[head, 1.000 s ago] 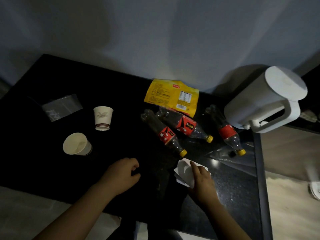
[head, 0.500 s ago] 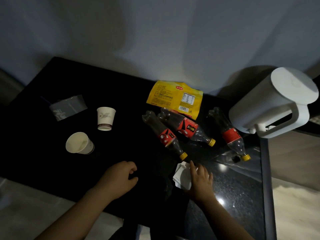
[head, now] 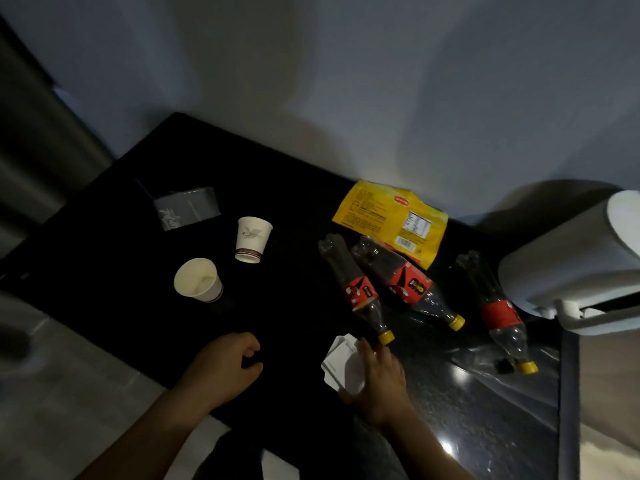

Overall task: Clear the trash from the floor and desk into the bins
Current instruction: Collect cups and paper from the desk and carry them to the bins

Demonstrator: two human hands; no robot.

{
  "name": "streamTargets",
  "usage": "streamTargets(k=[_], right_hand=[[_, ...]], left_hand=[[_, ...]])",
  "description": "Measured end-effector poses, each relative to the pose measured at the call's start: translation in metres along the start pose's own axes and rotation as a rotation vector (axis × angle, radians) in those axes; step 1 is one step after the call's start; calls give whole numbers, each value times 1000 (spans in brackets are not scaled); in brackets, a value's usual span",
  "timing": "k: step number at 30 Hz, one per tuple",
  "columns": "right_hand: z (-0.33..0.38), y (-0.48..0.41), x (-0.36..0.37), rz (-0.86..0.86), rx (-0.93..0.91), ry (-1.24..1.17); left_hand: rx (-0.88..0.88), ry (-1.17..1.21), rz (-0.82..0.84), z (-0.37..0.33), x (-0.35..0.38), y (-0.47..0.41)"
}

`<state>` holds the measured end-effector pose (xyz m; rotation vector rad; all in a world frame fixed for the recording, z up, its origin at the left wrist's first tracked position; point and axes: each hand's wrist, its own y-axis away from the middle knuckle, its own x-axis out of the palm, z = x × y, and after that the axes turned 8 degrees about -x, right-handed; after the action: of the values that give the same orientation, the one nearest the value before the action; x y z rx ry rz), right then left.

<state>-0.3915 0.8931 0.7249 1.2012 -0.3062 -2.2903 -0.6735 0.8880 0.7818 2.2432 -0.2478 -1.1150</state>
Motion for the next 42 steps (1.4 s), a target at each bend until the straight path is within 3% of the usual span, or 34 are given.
streamTargets(k=[9,23,34,42], right_hand=[[79,-44,15,-54,-27,65],[188,-109,46,-143,126,109],[202,-130,35,-180,228,145],[197,-133,35,-148,241,140]], left_hand=[[-34,53,-92,57,-69,-29],[1,-44,-142,131,-191,-112],[144,-225,-200,120,-214,-226],[80,-384,-220,110,-217,-285]])
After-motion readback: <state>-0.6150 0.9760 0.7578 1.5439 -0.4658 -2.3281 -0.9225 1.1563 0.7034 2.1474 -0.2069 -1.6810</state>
